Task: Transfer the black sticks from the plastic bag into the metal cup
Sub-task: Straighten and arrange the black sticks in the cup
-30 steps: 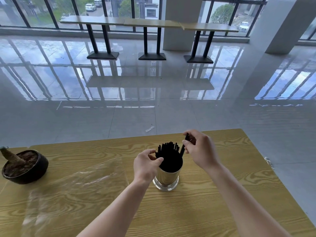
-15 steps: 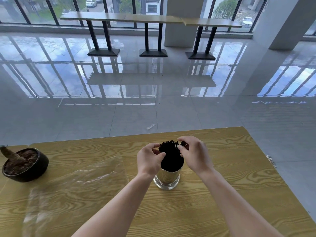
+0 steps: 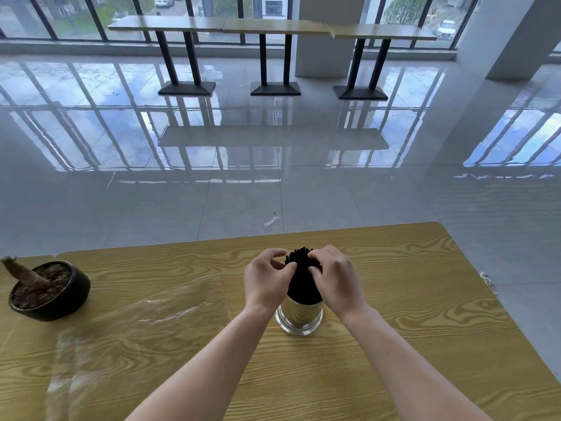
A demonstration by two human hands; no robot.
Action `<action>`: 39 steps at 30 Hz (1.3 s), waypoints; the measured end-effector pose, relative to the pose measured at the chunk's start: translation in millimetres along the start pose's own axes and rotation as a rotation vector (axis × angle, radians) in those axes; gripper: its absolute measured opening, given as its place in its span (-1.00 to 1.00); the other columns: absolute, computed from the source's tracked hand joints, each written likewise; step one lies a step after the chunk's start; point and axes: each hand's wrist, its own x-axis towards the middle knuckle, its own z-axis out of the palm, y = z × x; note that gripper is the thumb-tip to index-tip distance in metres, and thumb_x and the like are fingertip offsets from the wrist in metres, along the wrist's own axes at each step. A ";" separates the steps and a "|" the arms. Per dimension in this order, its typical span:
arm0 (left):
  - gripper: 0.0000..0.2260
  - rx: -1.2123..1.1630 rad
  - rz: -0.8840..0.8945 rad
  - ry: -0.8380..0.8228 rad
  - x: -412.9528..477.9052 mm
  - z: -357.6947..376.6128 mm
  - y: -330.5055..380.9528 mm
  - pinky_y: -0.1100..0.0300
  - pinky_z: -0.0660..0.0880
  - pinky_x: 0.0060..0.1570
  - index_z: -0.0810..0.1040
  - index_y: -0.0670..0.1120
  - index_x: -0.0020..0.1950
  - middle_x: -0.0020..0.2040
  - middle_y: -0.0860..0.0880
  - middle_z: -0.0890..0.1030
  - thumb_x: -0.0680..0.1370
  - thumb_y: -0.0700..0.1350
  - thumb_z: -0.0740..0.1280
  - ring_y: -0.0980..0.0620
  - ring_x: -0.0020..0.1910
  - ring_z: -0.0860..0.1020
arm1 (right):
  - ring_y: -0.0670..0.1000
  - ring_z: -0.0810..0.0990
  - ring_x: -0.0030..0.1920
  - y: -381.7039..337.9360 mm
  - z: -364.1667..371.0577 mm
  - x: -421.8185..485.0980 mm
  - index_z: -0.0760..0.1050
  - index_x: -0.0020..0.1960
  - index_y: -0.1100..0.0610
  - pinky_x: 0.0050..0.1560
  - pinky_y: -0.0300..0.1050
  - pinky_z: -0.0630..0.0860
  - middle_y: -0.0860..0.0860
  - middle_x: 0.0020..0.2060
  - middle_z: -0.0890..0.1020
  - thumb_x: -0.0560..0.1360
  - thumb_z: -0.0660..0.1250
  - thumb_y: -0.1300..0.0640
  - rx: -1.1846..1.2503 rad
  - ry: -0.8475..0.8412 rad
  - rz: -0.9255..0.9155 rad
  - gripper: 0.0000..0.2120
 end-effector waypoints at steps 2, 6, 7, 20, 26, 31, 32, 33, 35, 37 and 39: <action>-0.76 -0.018 -0.015 -0.002 0.5 -0.4 0.2 0.15 0.61 -0.14 0.67 0.02 0.09 -0.25 0.04 0.68 0.42 -0.09 0.45 0.07 -0.24 0.66 | 0.08 0.67 -0.06 1.2 0.3 1.0 0.66 0.08 0.18 -0.06 -0.18 0.56 0.06 -0.02 0.68 0.44 0.49 0.32 0.003 0.006 -0.001 -0.77; -0.76 -0.067 -0.027 -0.001 2.3 0.0 -0.6 0.03 0.65 -0.12 0.67 -0.01 0.07 -0.24 0.01 0.69 0.42 -0.08 0.41 0.01 -0.25 0.68 | 0.00 0.63 -0.15 2.7 -3.8 3.2 0.65 0.08 0.16 -0.17 -0.45 0.39 0.04 -0.10 0.67 0.46 0.49 0.28 0.020 0.073 0.014 -0.80; -0.78 -0.067 -0.023 0.001 3.3 0.5 -1.1 -0.01 0.66 -0.11 0.67 -0.01 0.07 -0.22 0.00 0.69 0.44 -0.09 0.41 -0.01 -0.24 0.69 | -0.03 0.60 -0.18 2.4 -4.9 3.2 0.64 0.08 0.17 -0.18 -0.49 0.33 0.03 -0.13 0.66 0.46 0.49 0.28 0.024 0.093 0.016 -0.80; -0.87 0.207 0.164 -0.088 20.7 -1.9 8.5 0.17 0.52 -0.08 0.72 0.04 0.03 -0.05 0.03 0.59 0.57 0.01 0.39 0.08 -0.08 0.59 | 0.04 0.61 -0.16 5.3 -5.7 3.1 0.64 0.07 0.15 -0.16 -0.13 0.52 0.04 -0.14 0.65 0.46 0.48 0.26 0.051 0.089 0.018 -0.81; -0.92 0.301 0.242 -0.055 22.0 -0.9 12.5 0.08 0.60 -0.04 0.75 0.00 -0.06 -0.09 0.04 0.73 0.51 -0.10 0.45 0.03 -0.06 0.65 | 0.00 0.59 -0.18 6.5 -7.6 0.0 0.63 0.10 0.13 -0.15 -0.11 0.56 0.01 -0.13 0.65 0.48 0.44 0.27 0.071 0.074 0.004 -0.79; -0.87 0.225 0.207 0.002 21.8 -4.3 8.0 0.12 0.59 0.06 0.74 -0.07 0.02 -0.05 0.01 0.75 0.48 -0.11 0.51 0.06 -0.03 0.68 | -0.02 0.59 -0.18 8.2 -8.8 -0.6 0.63 0.13 0.10 -0.13 -0.06 0.58 -0.02 -0.13 0.65 0.47 0.45 0.26 0.089 0.065 0.015 -0.76; -0.88 0.222 0.214 0.010 21.3 -5.5 8.4 0.11 0.60 0.04 0.74 -0.07 0.00 -0.07 0.02 0.75 0.49 -0.11 0.50 0.06 -0.05 0.68 | -0.03 0.59 -0.18 8.3 -9.0 -0.9 0.63 0.12 0.09 -0.13 -0.06 0.59 -0.03 -0.13 0.64 0.47 0.46 0.25 0.092 0.063 0.016 -0.76; -0.90 0.218 0.221 0.021 20.6 -6.6 9.1 0.11 0.60 0.01 0.74 -0.06 -0.02 -0.10 0.03 0.75 0.49 -0.10 0.50 0.06 -0.08 0.68 | -0.04 0.58 -0.19 8.4 -9.1 -1.5 0.63 0.11 0.08 -0.14 -0.05 0.59 -0.04 -0.14 0.64 0.47 0.46 0.25 0.093 0.062 0.015 -0.77; -0.93 0.205 0.237 0.056 20.3 -8.2 11.7 0.12 0.60 -0.05 0.75 -0.04 -0.05 -0.15 0.05 0.75 0.49 -0.10 0.50 0.06 -0.12 0.67 | -0.05 0.57 -0.21 8.8 -9.3 -2.2 0.63 0.10 0.08 -0.15 -0.03 0.59 -0.06 -0.15 0.63 0.47 0.46 0.24 0.092 0.058 0.011 -0.78; -0.94 0.191 0.249 0.089 21.2 -9.6 14.7 0.13 0.60 -0.08 0.75 -0.03 -0.06 -0.18 0.06 0.74 0.49 -0.10 0.50 0.07 -0.16 0.67 | -0.05 0.58 -0.21 9.1 -9.3 -2.6 0.63 0.10 0.07 -0.15 -0.01 0.60 -0.06 -0.15 0.63 0.47 0.46 0.23 0.097 0.052 0.014 -0.78; -0.93 0.171 0.255 0.102 22.5 -11.0 17.9 0.12 0.61 -0.07 0.75 -0.03 -0.05 -0.18 0.06 0.74 0.48 -0.11 0.51 0.07 -0.17 0.66 | -0.05 0.57 -0.21 9.3 -9.7 -2.7 0.64 0.09 0.06 -0.16 0.00 0.60 -0.07 -0.16 0.63 0.46 0.47 0.23 0.098 0.056 0.018 -0.78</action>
